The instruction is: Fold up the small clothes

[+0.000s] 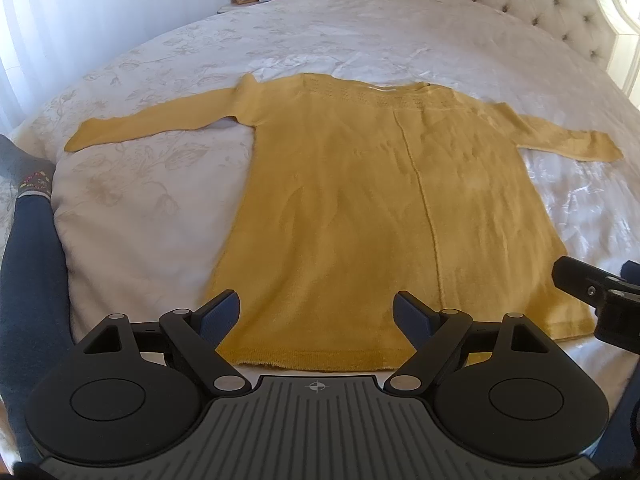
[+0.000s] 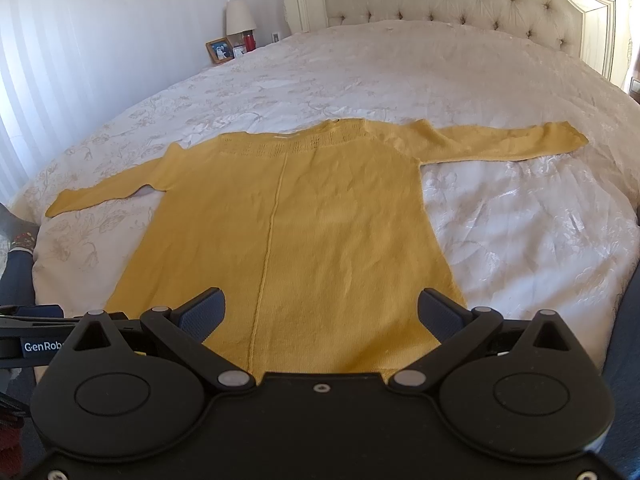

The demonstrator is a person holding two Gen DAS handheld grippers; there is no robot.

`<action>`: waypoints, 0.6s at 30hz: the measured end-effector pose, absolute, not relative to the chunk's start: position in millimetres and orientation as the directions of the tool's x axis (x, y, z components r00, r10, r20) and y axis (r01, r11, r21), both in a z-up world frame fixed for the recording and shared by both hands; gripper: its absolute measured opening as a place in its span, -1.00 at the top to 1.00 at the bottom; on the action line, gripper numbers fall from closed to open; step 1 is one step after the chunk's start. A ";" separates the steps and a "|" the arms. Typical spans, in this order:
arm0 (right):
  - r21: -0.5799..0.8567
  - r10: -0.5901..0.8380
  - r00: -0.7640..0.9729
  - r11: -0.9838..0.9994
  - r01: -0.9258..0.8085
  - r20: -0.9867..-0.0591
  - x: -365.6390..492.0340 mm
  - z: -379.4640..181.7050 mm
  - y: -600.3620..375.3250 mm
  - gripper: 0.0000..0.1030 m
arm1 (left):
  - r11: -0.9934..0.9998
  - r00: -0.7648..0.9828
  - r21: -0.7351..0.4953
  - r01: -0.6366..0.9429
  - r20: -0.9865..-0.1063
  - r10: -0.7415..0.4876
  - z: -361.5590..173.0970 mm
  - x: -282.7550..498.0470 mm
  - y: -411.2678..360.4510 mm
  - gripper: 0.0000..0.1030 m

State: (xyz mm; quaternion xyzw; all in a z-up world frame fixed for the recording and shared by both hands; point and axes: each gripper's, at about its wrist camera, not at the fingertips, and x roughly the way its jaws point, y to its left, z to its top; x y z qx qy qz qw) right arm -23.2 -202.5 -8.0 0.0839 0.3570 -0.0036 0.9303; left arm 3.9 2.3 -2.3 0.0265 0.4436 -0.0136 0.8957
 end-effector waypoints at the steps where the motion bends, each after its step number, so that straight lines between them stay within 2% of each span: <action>1: 0.153 0.053 0.745 0.986 0.066 -0.665 -23.1 -8.4 -202.6 -0.98 | 0.998 0.606 0.035 0.048 -0.796 -0.001 -2.3 4.0 2.4 -0.63; 18: 0.126 0.036 0.713 0.989 0.074 -0.701 -17.9 -13.7 -198.9 -0.98 | 0.998 0.601 0.043 0.044 -0.800 0.008 -6.8 5.5 1.4 -0.63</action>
